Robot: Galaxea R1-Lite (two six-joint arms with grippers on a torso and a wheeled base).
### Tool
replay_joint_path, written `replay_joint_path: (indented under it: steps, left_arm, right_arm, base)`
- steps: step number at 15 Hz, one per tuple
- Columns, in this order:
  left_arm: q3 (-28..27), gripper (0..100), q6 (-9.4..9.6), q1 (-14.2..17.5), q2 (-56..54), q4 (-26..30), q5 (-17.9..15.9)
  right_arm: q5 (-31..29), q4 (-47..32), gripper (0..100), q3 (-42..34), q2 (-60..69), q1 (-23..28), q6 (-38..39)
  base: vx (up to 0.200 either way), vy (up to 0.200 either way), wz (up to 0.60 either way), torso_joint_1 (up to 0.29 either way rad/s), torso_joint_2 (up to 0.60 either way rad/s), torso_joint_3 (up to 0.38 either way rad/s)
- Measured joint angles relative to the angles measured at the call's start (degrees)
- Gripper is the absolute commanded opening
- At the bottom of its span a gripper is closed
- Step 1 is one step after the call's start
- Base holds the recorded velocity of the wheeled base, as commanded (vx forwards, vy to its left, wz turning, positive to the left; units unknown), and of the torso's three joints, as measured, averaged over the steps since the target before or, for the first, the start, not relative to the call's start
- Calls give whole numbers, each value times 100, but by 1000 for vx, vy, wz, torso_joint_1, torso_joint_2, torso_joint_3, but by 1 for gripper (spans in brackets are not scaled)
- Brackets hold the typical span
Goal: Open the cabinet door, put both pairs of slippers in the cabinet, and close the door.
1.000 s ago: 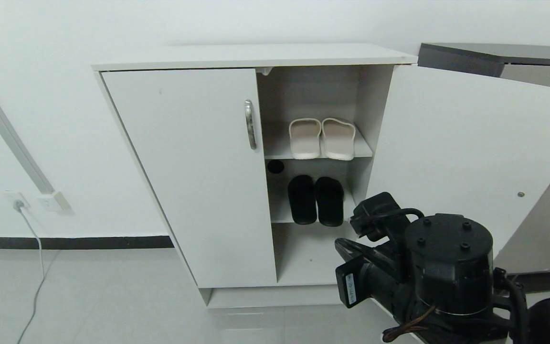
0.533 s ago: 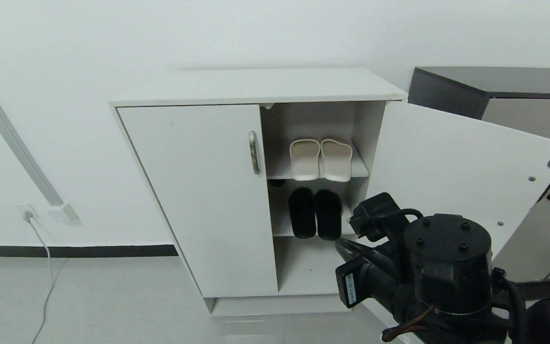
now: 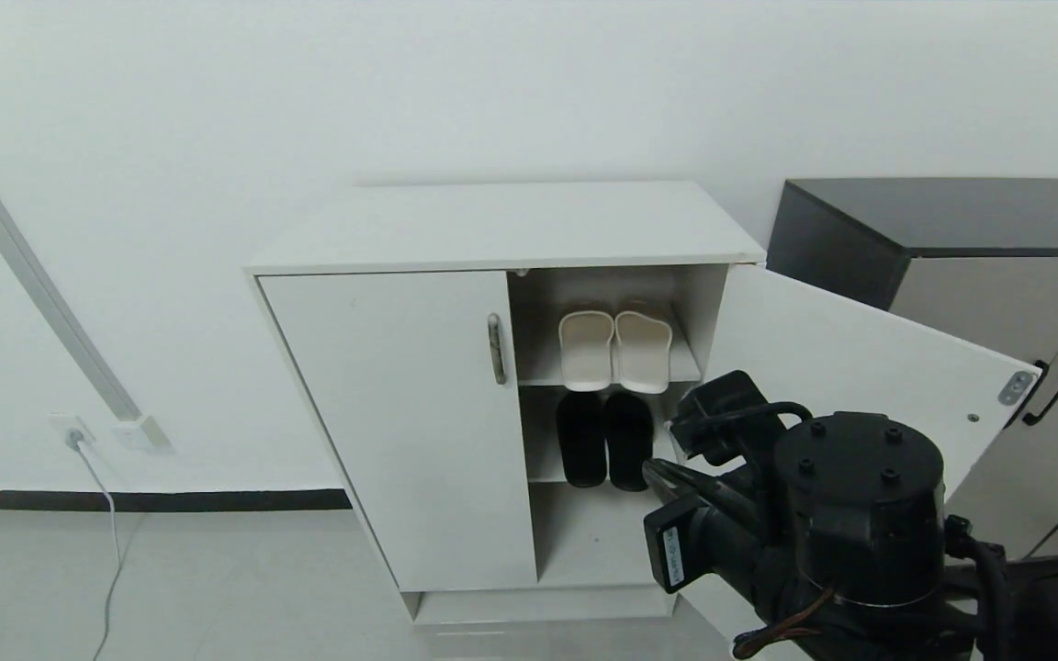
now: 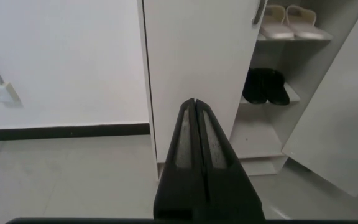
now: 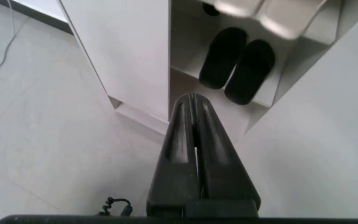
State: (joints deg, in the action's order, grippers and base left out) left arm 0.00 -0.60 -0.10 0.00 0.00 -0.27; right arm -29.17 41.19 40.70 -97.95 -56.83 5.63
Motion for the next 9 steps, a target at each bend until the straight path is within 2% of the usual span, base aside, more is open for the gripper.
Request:
replay_joint_path:
  steps: [9]
  left_arm:
    - [0,0,0,0,0,0,0]
  right_arm:
    - [0,0,0,-2,0,0,0]
  base:
    - [0,0,0,203,-518,-316]
